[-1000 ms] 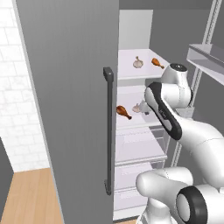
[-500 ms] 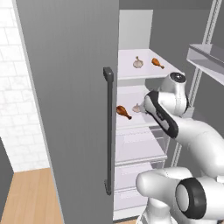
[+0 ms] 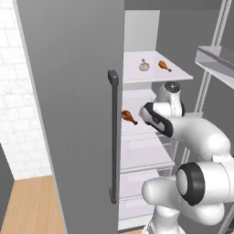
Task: Place one garlic and one chicken drumstick in each tupperware on the nearby counter, to pack two identical lunches.
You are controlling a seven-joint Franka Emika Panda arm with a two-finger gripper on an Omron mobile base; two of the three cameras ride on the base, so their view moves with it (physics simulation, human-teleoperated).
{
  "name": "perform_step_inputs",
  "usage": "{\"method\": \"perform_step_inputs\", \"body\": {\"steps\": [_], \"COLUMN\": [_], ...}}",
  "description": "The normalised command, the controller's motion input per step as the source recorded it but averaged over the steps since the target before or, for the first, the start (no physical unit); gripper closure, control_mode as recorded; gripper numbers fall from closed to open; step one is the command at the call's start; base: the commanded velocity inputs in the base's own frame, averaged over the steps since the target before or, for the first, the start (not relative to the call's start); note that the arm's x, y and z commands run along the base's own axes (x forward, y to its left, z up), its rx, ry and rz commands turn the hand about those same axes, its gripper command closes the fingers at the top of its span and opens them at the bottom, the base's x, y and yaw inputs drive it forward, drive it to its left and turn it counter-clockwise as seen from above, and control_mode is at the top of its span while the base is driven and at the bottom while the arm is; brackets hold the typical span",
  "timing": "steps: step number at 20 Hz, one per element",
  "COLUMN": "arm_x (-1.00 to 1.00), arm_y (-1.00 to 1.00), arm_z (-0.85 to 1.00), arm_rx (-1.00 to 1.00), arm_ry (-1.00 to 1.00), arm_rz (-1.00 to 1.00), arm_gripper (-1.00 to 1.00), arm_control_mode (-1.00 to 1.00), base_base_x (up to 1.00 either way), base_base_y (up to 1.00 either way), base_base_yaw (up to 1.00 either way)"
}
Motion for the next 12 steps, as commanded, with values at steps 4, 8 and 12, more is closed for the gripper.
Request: {"method": "perform_step_inputs", "body": {"steps": [4, 8, 12], "arm_x": [0.33, 0.46, 0.40], "arm_y": [0.00, 0.00, -0.01], "arm_z": [-0.24, -0.14, -0.15], "arm_rx": [0.00, 0.00, 0.00], "arm_ry": [-0.04, -0.02, 0.00], "arm_rz": [-0.14, -0.08, -0.03], "arm_gripper": [-1.00, -1.00, -1.00], "arm_control_mode": [-1.00, -1.00, -1.00], "base_base_x": [0.00, 0.00, 0.00], "base_base_y": [0.00, 0.00, 0.00], "base_base_yaw": [0.00, 0.00, 0.00]}}
